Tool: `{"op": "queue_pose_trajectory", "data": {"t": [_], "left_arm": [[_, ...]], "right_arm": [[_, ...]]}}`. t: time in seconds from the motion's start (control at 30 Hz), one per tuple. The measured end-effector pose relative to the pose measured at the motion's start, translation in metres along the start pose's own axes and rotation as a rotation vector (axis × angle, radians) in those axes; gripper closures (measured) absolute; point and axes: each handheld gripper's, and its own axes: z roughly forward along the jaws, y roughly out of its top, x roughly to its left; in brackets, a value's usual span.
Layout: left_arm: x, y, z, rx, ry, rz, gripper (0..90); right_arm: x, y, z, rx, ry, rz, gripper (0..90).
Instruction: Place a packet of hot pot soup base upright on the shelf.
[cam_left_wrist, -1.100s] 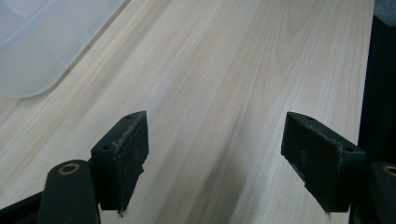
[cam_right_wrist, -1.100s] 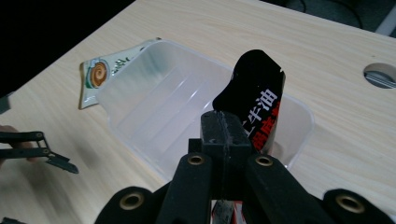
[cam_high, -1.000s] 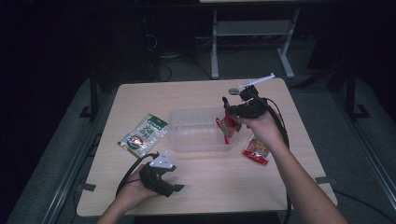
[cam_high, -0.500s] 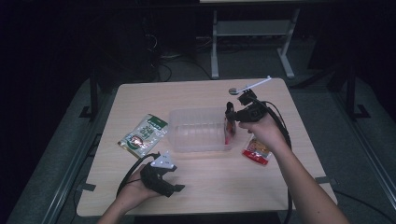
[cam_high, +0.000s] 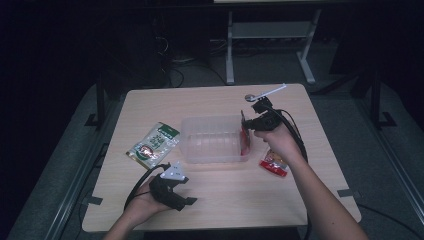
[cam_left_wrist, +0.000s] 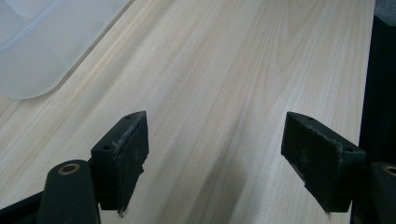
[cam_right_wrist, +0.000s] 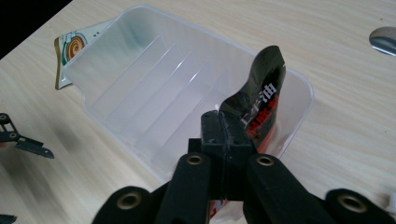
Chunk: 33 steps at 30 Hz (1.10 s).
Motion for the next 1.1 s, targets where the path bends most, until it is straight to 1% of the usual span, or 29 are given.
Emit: {"op": "queue_pose_trajectory", "data": {"t": [0.07,0.1,0.23,0.3,0.33,0.4,0.47,0.5,0.53,0.57,0.6,0.63,0.67,0.73,0.77,0.8,0.83,0.87,0.9,0.93,0.97,1.0,1.07,1.1], "left_arm": [[0.000,0.000,0.000,-0.001,0.001,0.000,22.9],[0.000,0.000,0.000,-0.001,0.001,0.000,22.9],[0.001,0.000,0.000,0.002,0.001,0.000,22.9],[0.001,0.000,-0.001,0.000,0.001,-0.001,22.9],[0.001,0.000,-0.001,0.007,0.001,0.007,22.9],[0.001,-0.001,-0.001,0.005,0.003,0.001,22.9],[0.002,-0.001,-0.002,0.002,0.005,0.000,22.9],[0.003,-0.001,-0.003,0.006,0.008,0.006,22.8],[0.003,-0.001,-0.003,0.008,0.009,0.002,22.9],[0.003,-0.001,-0.003,-0.001,0.010,-0.009,22.9],[0.004,-0.002,-0.004,0.005,0.011,-0.004,22.9],[0.004,-0.002,-0.005,0.008,0.014,-0.003,22.9],[0.004,-0.002,-0.005,0.000,0.014,-0.016,22.9],[0.004,-0.003,-0.007,0.005,0.017,-0.014,22.9],[0.004,-0.003,-0.008,-0.002,0.019,-0.025,22.8],[0.005,-0.004,-0.008,-0.005,0.022,-0.025,22.9],[0.005,-0.004,-0.010,0.003,0.024,-0.026,22.9],[0.007,-0.004,-0.011,0.002,0.027,-0.018,22.9],[0.006,-0.005,-0.011,-0.007,0.031,-0.032,22.8],[0.007,-0.005,-0.012,-0.004,0.029,-0.030,22.9],[0.008,-0.005,-0.013,-0.005,0.033,-0.036,22.8],[0.009,-0.006,-0.014,0.002,0.036,-0.029,22.8],[0.009,-0.006,-0.014,-0.012,0.038,-0.040,22.9],[0.009,-0.007,-0.015,-0.010,0.043,-0.035,22.9]], "right_arm": [[-0.001,0.000,0.001,-0.003,0.004,0.002,83.3],[-0.002,0.000,0.001,0.000,0.008,0.003,77.4],[-0.003,-0.002,0.001,-0.004,0.012,-0.006,68.7],[-0.004,-0.003,0.000,-0.014,0.016,-0.004,63.5],[-0.005,-0.004,-0.001,-0.016,0.014,-0.003,60.6],[-0.006,-0.005,-0.005,-0.039,0.018,-0.009,54.8],[-0.007,-0.008,-0.010,-0.068,0.025,-0.030,48.8],[-0.008,-0.009,-0.012,-0.074,0.024,-0.039,45.5],[-0.007,-0.011,-0.014,-0.078,0.024,-0.043,42.7],[-0.008,-0.013,-0.016,-0.085,0.027,-0.050,39.4],[-0.008,-0.015,-0.018,-0.096,0.027,-0.063,36.5],[-0.009,-0.018,-0.020,-0.104,0.028,-0.076,35.3],[-0.009,-0.020,-0.021,-0.110,0.031,-0.080,33.2],[-0.010,-0.026,-0.023,-0.126,0.041,-0.105,29.2],[-0.010,-0.029,-0.025,-0.121,0.041,-0.118,27.0],[-0.010,-0.032,-0.025,-0.131,0.045,-0.132,26.1],[-0.011,-0.035,-0.026,-0.134,0.047,-0.146,25.1],[-0.010,-0.039,-0.027,-0.134,0.047,-0.149,23.2],[-0.011,-0.043,-0.028,-0.143,0.047,-0.153,22.2],[-0.012,-0.047,-0.029,-0.150,0.049,-0.158,21.7],[-0.012,-0.050,-0.029,-0.147,0.049,-0.151,19.8],[-0.012,-0.054,-0.029,-0.152,0.046,-0.162,19.4],[-0.013,-0.061,-0.031,-0.161,0.047,-0.167,19.4],[-0.014,-0.065,-0.031,-0.167,0.049,-0.174,19.2]]}}
